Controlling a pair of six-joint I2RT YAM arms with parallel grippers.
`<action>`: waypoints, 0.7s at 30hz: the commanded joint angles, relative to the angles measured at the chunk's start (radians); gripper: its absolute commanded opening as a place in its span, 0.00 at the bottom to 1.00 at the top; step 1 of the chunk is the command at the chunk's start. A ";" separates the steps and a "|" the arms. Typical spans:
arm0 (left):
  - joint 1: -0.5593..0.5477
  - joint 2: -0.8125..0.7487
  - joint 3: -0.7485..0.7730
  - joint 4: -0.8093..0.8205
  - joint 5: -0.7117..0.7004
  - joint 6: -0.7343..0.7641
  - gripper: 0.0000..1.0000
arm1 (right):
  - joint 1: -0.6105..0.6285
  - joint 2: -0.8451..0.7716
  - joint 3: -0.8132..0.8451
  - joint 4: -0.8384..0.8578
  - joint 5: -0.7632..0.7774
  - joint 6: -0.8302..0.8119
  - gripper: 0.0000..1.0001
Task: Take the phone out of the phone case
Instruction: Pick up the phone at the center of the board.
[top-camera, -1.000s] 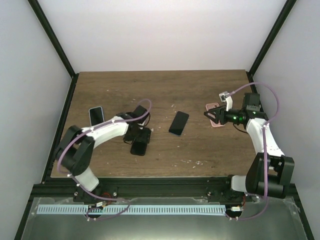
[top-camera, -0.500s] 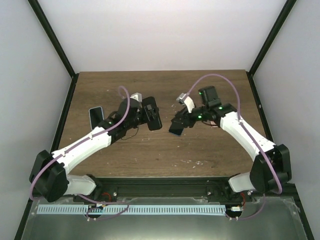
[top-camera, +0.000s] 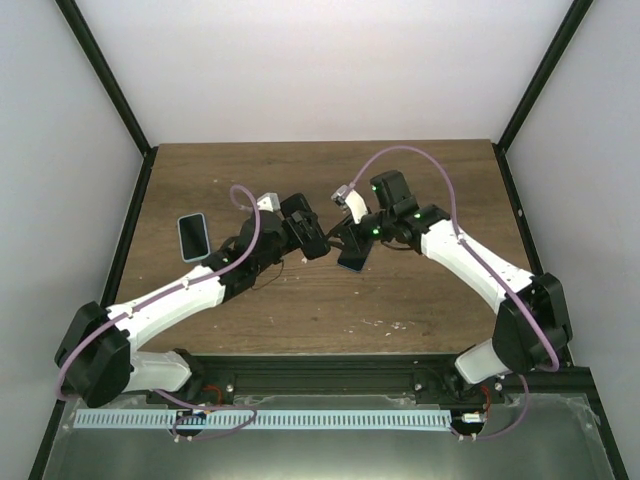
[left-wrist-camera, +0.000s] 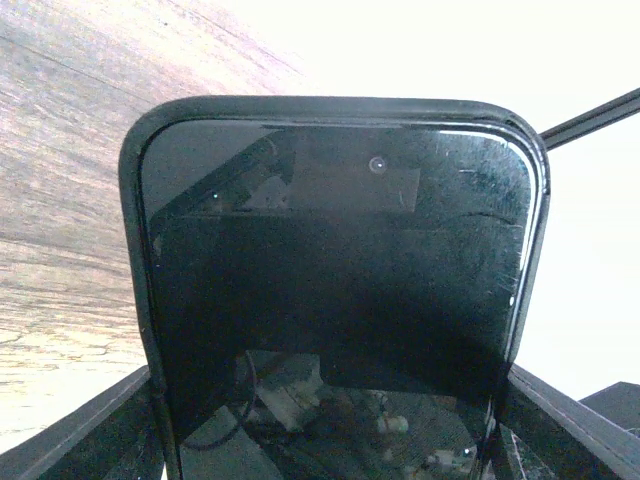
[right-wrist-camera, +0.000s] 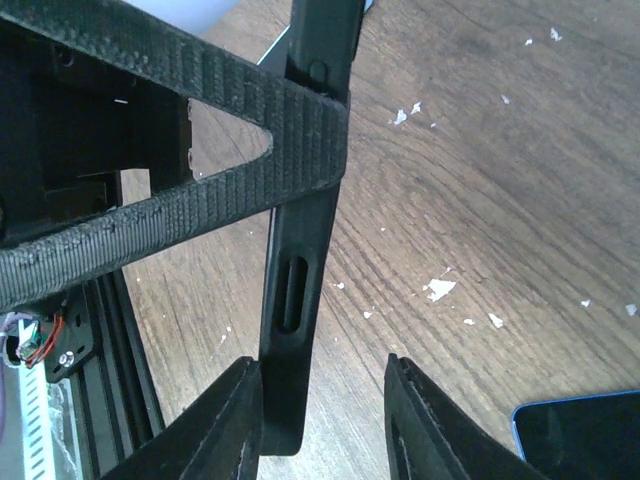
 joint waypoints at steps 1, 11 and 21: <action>-0.012 -0.050 -0.001 0.113 -0.029 -0.031 0.52 | 0.012 0.025 0.054 0.012 0.010 0.036 0.35; -0.018 -0.062 -0.025 0.139 -0.073 -0.031 0.51 | 0.077 0.076 0.082 0.000 -0.055 0.039 0.30; -0.027 -0.102 -0.030 0.136 -0.073 0.067 0.78 | 0.077 0.065 0.091 0.026 -0.035 0.097 0.01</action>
